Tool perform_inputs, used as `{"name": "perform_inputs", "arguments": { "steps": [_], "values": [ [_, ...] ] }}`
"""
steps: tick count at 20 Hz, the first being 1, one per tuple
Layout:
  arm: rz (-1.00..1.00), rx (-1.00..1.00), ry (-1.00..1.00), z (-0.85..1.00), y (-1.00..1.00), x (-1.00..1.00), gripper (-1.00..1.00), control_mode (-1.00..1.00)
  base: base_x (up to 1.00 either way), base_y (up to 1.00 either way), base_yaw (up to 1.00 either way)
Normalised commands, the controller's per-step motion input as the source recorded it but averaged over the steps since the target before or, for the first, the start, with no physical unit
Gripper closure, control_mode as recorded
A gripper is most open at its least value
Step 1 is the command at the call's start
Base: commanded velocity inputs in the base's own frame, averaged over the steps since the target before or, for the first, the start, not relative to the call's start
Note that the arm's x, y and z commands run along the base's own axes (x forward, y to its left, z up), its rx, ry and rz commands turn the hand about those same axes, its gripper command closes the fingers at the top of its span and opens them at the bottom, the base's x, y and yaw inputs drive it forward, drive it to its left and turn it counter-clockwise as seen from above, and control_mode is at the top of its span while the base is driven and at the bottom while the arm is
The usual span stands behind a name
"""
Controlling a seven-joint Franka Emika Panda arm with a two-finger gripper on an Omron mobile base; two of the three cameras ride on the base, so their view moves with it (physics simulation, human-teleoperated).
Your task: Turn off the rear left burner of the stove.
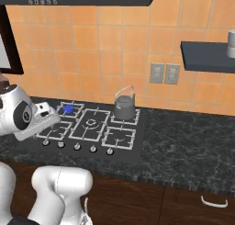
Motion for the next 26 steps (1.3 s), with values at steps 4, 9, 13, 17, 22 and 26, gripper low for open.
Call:
{"name": "perform_inputs", "arguments": {
  "steps": [4, 9, 13, 17, 22, 26],
  "values": [
    [0.42, -0.05, 0.00, -0.77, 0.31, 0.50, -1.00, -1.00, 0.00, 0.00, 0.00],
    [0.26, -0.07, 0.15, -0.41, 0.01, 0.56, -1.00, -1.00, 0.00, 0.00, 0.00],
    [0.05, -0.17, 0.28, -0.28, 0.18, 0.41, -1.00, -1.00, 0.00, 0.00, 0.00],
    [0.00, -0.11, 0.13, -0.13, 0.16, 0.13, -1.00, -1.00, 0.00, 0.00, 0.00],
    [0.02, -0.01, 0.10, -0.17, 0.05, 0.44, -1.00, -1.00, 0.00, 0.00, 0.00],
    [0.05, 0.00, 0.09, -0.24, 0.00, 0.22, -1.00, -1.00, 0.00, 0.00, 0.00]
  ]
}}
